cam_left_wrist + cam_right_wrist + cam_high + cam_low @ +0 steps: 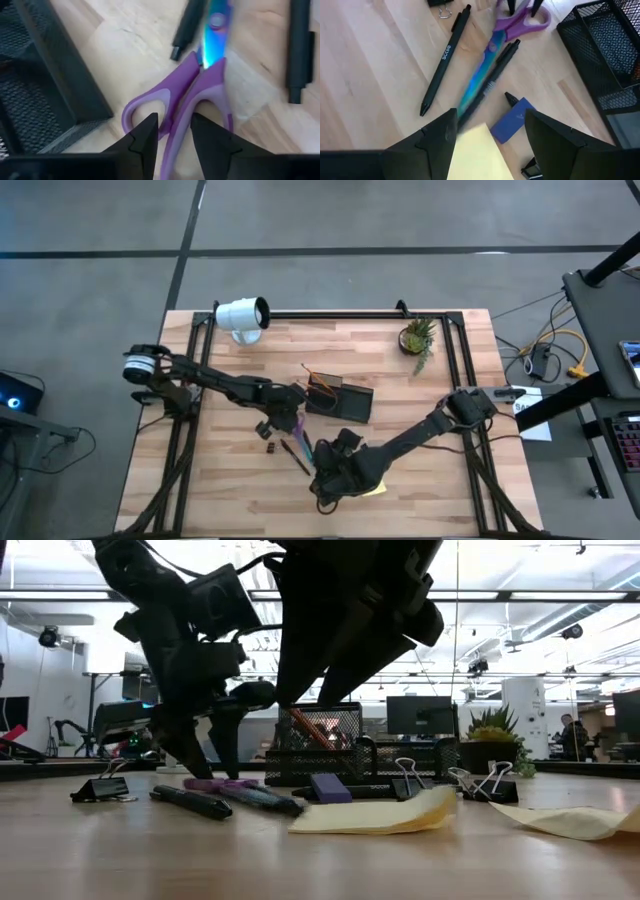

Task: Pick and place office supplies into organizer
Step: Put the purple scissors into the black desk organizer

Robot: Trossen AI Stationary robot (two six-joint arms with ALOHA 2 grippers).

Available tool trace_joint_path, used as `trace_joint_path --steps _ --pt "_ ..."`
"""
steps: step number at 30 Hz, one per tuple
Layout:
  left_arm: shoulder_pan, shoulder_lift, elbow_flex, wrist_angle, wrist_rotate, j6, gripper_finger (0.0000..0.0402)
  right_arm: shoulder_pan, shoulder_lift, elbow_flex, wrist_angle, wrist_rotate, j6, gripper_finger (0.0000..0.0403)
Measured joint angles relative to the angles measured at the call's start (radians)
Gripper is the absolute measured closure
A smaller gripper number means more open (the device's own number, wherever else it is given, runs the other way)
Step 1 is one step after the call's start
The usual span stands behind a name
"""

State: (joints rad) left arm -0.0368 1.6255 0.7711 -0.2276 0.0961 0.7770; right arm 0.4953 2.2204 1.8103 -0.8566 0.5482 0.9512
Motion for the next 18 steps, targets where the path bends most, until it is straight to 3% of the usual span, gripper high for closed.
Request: trace_joint_path --steps 8,12,18 --pt "-0.002 0.004 0.004 -0.064 0.024 -0.011 0.0363 0.000 0.000 0.000 -0.002 0.001 0.019 0.0181" --pt "-0.003 -0.021 0.005 -0.129 0.026 -0.055 0.0366 0.000 0.000 0.000 -0.004 0.008 0.041 0.0181" --pt "-0.019 -0.120 0.012 -0.284 -0.054 -0.091 0.0371 0.000 -0.011 0.000 -0.045 0.149 0.133 0.0181"
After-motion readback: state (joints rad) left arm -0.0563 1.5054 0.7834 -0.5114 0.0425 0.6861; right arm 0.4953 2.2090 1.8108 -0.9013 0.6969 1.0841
